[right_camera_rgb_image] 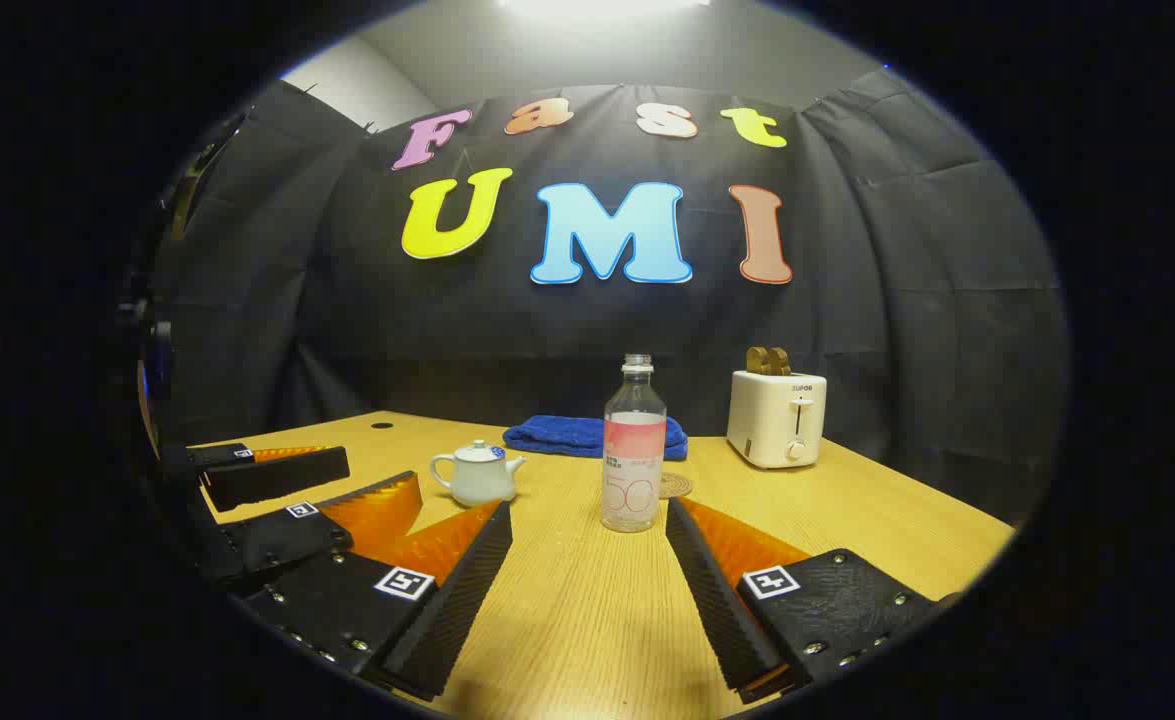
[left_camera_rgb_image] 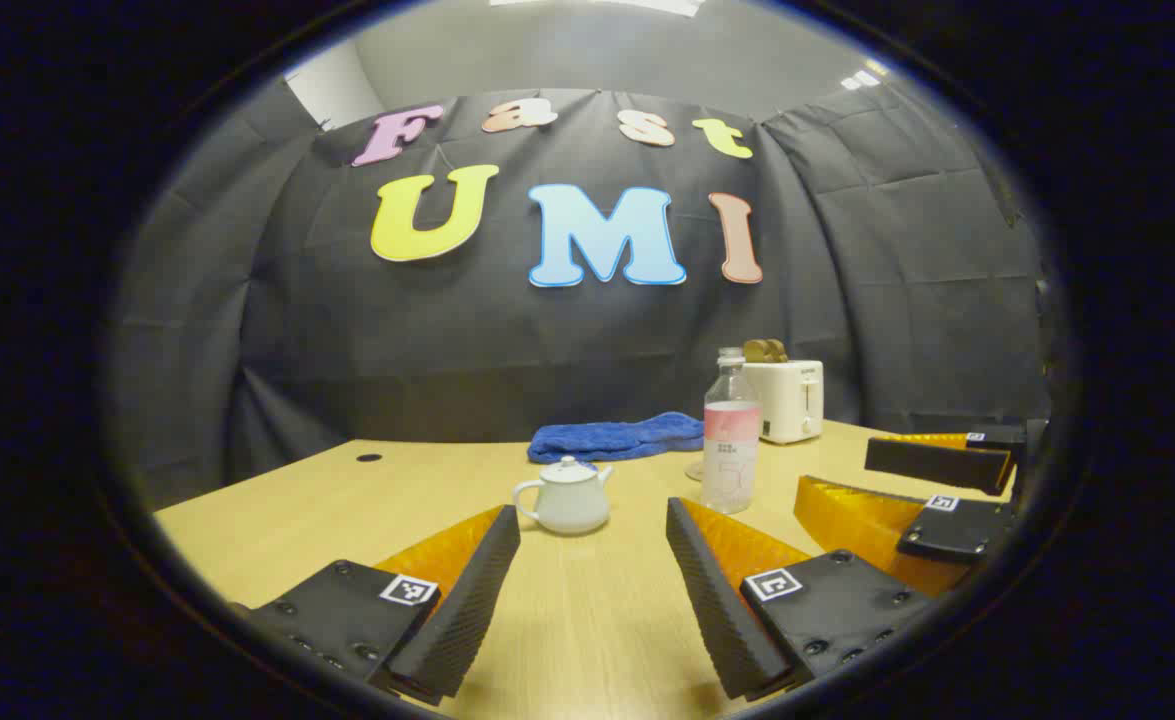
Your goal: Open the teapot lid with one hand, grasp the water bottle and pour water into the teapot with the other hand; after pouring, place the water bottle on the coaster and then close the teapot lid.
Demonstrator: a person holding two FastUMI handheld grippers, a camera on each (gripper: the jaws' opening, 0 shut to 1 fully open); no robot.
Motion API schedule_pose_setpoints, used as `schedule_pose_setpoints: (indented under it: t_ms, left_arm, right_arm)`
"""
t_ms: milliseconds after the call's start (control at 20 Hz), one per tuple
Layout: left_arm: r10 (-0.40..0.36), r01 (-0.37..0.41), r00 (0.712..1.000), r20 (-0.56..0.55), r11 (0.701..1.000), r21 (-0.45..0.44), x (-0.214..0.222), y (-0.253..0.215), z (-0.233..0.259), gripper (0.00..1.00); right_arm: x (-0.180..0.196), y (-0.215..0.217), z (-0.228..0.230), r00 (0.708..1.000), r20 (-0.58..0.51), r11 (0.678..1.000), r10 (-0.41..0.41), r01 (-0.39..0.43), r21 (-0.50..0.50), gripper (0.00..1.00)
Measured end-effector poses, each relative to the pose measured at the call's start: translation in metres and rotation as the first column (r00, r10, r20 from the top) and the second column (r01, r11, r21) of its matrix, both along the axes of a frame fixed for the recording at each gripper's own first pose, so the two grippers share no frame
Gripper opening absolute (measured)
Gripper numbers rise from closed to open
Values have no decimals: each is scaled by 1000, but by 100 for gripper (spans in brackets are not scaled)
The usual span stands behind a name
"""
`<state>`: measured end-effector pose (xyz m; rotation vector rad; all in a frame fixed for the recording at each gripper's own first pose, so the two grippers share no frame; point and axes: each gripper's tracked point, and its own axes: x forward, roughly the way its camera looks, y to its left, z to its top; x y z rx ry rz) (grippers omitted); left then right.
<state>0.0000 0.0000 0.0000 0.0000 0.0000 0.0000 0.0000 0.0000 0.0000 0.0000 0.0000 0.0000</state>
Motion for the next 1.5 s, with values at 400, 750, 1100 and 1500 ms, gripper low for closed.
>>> schedule_pose_setpoints:
  t_ms: [400,750,1100,1500]
  left_arm:
    - [5,-5,999,46,1000,11,-9,3,26,98]
    - [3,-5,999,34,999,33,-10,4,28,98]
    - [6,-6,999,38,1000,13,13,10,36,99]
    - [7,-9,999,46,999,33,61,28,43,98]
  right_arm:
    - [1,-1,5,1000,17,1000,4,-4,-14,96]
    - [2,-5,16,1000,24,1000,8,-8,-5,96]
    - [29,-20,31,999,50,1000,-11,12,-15,96]
    - [67,-27,35,999,29,998,-21,23,-55,96]
